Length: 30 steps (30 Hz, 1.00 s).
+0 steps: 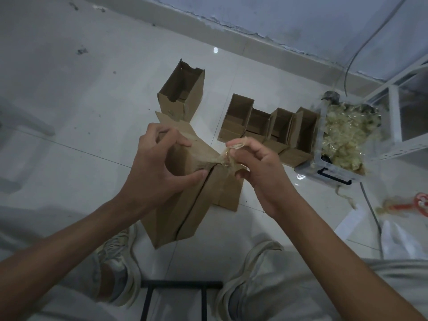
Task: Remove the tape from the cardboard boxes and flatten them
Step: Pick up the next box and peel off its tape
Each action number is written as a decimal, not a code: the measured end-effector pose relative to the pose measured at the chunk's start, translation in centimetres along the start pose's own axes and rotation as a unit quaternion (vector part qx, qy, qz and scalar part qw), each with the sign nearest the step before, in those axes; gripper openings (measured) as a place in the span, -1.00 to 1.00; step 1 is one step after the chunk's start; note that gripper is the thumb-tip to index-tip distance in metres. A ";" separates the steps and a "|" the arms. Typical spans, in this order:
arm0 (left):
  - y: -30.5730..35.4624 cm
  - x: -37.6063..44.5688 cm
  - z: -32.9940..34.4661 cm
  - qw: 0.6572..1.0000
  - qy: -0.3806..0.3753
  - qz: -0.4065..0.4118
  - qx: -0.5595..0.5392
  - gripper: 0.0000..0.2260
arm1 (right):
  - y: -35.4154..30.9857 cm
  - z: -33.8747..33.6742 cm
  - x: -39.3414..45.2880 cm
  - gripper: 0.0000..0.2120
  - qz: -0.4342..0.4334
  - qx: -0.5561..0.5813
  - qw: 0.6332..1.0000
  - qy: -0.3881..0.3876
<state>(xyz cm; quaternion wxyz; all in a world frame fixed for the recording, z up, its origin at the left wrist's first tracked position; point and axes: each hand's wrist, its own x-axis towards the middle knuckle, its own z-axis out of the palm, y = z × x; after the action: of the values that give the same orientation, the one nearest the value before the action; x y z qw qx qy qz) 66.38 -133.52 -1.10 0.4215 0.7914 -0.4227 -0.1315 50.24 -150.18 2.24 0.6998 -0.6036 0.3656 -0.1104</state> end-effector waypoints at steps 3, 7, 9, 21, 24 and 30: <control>0.5 -0.1 -0.3 1.000 0.022 0.006 -0.014 -0.43 | 0.2 0.5 -0.1 -0.83 -0.013 0.074 0.996 0.054; 1.0 -0.1 -0.6 0.997 0.037 0.064 -0.012 -0.43 | 0.5 0.7 -0.4 -0.83 0.022 0.181 0.981 0.059; 1.0 -0.1 -0.7 0.995 0.036 0.088 -0.011 -0.43 | 0.4 0.4 -0.4 -0.87 0.046 0.249 0.967 0.033; 1.0 0.4 -1.0 0.992 0.047 0.114 0.019 -0.38 | 0.3 -1.7 0.4 -0.82 -0.297 -0.249 0.912 0.133; 1.1 0.4 -1.1 0.992 0.050 0.113 0.016 -0.38 | 0.9 -1.4 0.8 -0.70 -0.380 -0.351 0.844 0.144; 0.8 0.6 -1.7 0.992 0.067 0.108 0.000 -0.41 | 0.4 -0.9 0.1 -0.65 -0.216 -0.126 0.968 0.021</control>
<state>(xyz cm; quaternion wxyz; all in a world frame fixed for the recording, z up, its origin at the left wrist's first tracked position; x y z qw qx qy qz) 67.26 -133.27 0.69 0.4605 0.7483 -0.4763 -0.0319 49.58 -150.82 1.88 0.5699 -0.7490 0.2519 -0.2250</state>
